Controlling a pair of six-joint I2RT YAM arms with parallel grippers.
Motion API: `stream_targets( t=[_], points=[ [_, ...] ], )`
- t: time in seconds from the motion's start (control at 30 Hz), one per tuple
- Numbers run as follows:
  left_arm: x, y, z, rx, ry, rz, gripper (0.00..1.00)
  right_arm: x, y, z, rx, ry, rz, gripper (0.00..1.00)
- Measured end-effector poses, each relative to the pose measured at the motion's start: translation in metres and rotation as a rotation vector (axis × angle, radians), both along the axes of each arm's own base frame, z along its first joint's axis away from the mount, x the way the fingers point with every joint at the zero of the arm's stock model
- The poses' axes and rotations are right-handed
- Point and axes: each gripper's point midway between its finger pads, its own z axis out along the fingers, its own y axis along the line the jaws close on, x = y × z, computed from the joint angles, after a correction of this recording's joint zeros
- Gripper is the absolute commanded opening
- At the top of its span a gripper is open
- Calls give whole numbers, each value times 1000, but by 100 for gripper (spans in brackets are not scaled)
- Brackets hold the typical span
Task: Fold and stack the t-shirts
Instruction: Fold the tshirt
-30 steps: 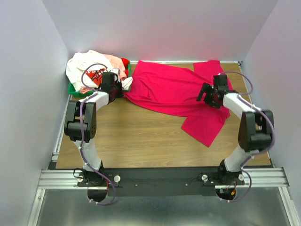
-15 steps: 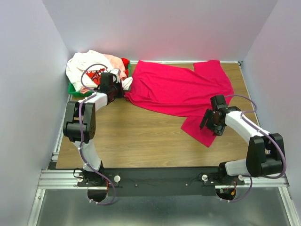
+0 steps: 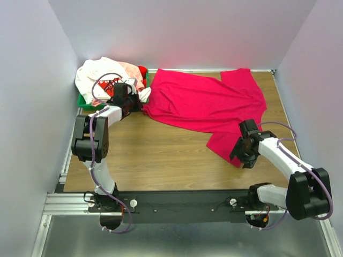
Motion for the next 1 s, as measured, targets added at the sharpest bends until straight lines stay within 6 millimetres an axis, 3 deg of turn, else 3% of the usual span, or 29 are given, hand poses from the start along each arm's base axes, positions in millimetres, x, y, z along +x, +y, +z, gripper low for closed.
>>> stream_targets(
  t=[0.2, 0.7, 0.93, 1.0],
  points=[
    [-2, -2, -2, -7, 3, -10, 0, -11, -2, -8, -4, 26, -40, 57],
    [-2, -4, -1, -15, -1, -20, 0, 2, -7, -11, -33, -35, -126, 40],
    [-3, -5, -1, -18, -1, -24, 0, 1, -7, -17, -30, -38, -139, 38],
    [-3, -5, -1, -19, -1, -25, 0, 1, -7, -17, -28, -41, -140, 32]
  ],
)
